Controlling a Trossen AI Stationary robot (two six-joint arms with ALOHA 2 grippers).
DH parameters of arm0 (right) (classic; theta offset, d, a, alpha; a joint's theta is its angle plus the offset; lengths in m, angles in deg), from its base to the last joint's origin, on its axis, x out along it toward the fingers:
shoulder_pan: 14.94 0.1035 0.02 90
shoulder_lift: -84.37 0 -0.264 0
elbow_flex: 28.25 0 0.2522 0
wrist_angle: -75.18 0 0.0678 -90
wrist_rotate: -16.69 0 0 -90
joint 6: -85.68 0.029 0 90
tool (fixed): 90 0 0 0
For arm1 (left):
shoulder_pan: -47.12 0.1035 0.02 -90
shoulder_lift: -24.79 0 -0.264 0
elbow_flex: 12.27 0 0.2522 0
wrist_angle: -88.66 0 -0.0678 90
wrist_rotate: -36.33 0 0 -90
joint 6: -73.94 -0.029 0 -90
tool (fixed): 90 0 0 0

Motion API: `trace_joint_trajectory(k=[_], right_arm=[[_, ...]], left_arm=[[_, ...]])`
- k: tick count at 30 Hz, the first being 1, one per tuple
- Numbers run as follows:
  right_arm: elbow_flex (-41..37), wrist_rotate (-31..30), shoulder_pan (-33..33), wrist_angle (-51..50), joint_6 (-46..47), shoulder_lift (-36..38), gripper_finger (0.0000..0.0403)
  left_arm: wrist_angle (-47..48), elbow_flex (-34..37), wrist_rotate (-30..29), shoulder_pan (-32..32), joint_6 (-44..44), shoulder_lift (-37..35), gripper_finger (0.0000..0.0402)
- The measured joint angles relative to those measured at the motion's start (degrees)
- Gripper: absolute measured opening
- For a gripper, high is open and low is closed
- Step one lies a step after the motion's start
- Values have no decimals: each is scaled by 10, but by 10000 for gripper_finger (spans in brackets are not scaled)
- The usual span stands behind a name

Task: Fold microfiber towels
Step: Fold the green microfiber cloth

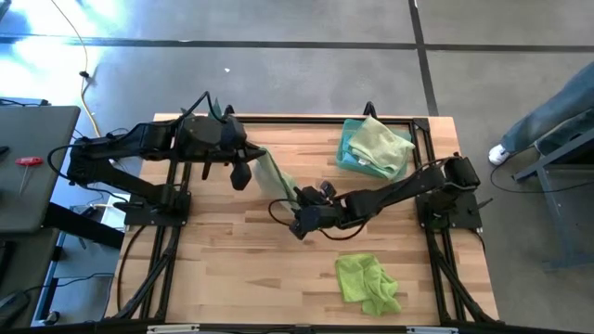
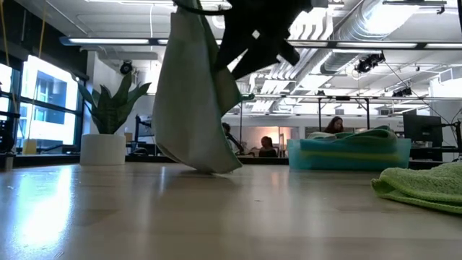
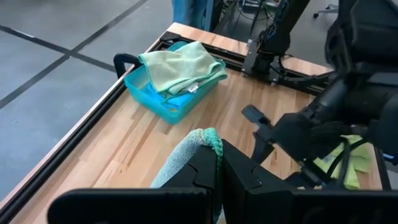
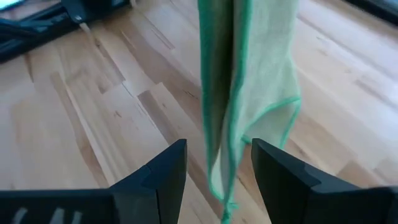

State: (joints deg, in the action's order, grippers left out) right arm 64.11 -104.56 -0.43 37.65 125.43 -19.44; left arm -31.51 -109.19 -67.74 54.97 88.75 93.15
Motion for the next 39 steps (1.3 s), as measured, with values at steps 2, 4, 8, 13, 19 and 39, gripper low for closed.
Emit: trace_joint_trajectory(k=[2, 4, 8, 13, 19, 39], right_arm=[[-20, 0, -2, 25, 8, 0, 171], [-35, 0, -5, 36, 14, 0, 171], [-59, 2, -10, 52, 14, 0, 170], [-65, 8, -19, 71, 12, 0, 138], [-65, 35, -31, 87, -10, 0, 36], [145, 224, -47, -221, -53, 78, 0]], left_arm=[[0, 0, 0, 0, 0, 0, 0], [0, 0, 0, 0, 0, 0, 0], [0, 0, 7, 0, 0, 0, 0], [0, 0, 11, 0, 0, 0, 0], [0, 0, 11, 0, 0, 0, 0], [113, 0, 232, -43, 45, -2, 0]])
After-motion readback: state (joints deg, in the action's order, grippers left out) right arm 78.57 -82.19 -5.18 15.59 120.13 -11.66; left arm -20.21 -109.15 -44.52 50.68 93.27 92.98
